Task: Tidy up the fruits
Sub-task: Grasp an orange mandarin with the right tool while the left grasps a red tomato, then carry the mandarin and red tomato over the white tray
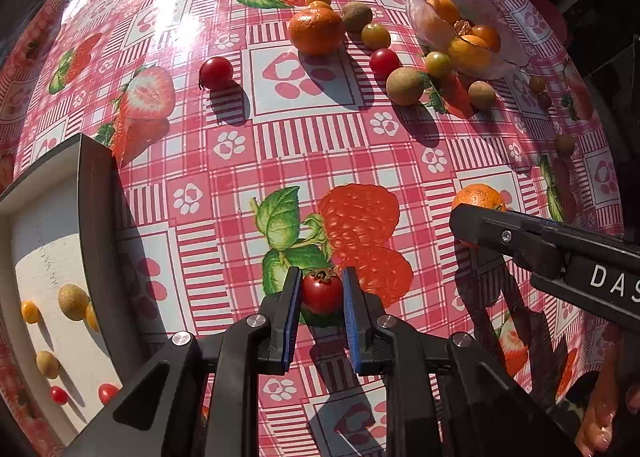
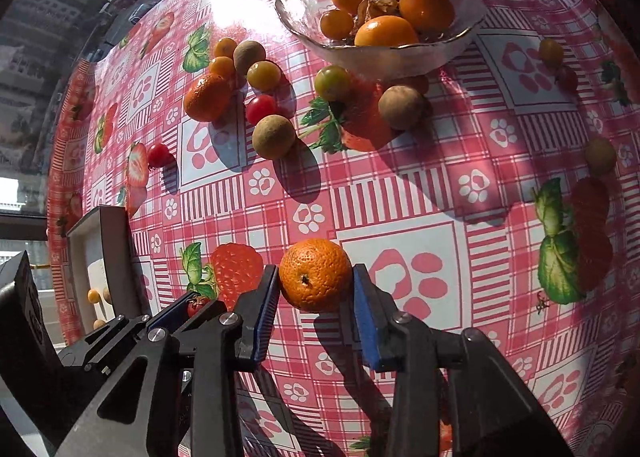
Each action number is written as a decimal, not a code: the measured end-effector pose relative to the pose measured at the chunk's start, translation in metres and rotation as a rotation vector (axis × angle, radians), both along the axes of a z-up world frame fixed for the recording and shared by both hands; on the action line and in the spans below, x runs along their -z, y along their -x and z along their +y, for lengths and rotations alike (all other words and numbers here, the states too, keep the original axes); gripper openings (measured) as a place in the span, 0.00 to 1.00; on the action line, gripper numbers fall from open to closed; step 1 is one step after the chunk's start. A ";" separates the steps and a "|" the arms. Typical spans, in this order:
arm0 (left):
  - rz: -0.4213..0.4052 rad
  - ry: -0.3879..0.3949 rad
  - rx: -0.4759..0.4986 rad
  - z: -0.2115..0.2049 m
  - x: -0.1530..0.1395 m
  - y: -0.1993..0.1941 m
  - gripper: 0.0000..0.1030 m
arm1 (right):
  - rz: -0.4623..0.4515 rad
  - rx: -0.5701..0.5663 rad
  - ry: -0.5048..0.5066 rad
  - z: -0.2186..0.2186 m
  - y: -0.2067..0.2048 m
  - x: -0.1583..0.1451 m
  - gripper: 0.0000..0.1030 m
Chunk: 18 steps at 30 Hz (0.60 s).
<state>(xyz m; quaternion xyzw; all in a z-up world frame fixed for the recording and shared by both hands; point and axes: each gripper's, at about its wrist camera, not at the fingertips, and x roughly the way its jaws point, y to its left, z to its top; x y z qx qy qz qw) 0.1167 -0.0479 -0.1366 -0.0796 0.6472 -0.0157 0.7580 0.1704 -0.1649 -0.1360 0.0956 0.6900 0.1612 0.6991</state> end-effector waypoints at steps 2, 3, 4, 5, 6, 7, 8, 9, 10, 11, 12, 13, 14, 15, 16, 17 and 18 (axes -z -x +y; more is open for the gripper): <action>0.010 0.011 -0.005 0.004 0.001 0.007 0.21 | 0.004 0.001 -0.002 -0.003 0.010 -0.002 0.38; 0.013 0.016 -0.009 0.007 0.001 0.010 0.21 | 0.007 0.001 -0.002 -0.003 0.015 -0.003 0.38; 0.016 0.020 -0.013 0.011 0.001 0.016 0.21 | 0.012 0.001 -0.002 -0.005 0.019 -0.003 0.38; 0.016 0.021 -0.013 0.012 0.000 0.019 0.21 | 0.017 0.003 -0.003 -0.006 0.024 -0.002 0.38; 0.017 0.022 -0.012 0.013 -0.001 0.022 0.21 | 0.023 0.006 -0.002 -0.008 0.029 -0.002 0.38; 0.017 0.023 -0.010 0.014 -0.002 0.026 0.21 | 0.030 0.011 -0.002 -0.009 0.033 -0.002 0.38; 0.016 0.024 -0.008 0.014 -0.003 0.029 0.21 | 0.035 0.014 -0.003 -0.010 0.037 -0.002 0.38; 0.014 0.026 -0.005 0.015 -0.005 0.032 0.21 | 0.039 0.018 -0.002 -0.011 0.041 -0.002 0.38; 0.010 0.027 -0.003 0.016 -0.006 0.036 0.21 | 0.041 0.019 -0.001 -0.012 0.045 -0.002 0.38; 0.006 0.027 0.000 0.016 -0.009 0.039 0.21 | 0.044 0.021 0.000 -0.012 0.048 -0.003 0.38; 0.004 0.028 0.001 0.017 -0.010 0.041 0.21 | 0.046 0.022 0.001 -0.013 0.051 -0.004 0.38; 0.002 0.030 0.001 0.018 -0.012 0.044 0.21 | 0.046 0.022 0.003 -0.013 0.054 -0.005 0.38; -0.002 0.032 0.001 0.019 -0.016 0.045 0.21 | 0.045 0.022 0.005 -0.013 0.056 -0.007 0.38; -0.006 0.034 0.002 0.021 -0.019 0.048 0.21 | 0.045 0.023 0.007 -0.014 0.058 -0.008 0.38; -0.009 0.035 0.003 0.022 -0.021 0.050 0.21 | 0.045 0.023 0.009 -0.014 0.060 -0.010 0.38; -0.013 0.035 0.005 0.024 -0.026 0.052 0.21 | 0.044 0.023 0.011 -0.014 0.062 -0.011 0.38; -0.017 0.035 0.007 0.025 -0.031 0.055 0.21 | 0.042 0.022 0.013 -0.014 0.064 -0.013 0.38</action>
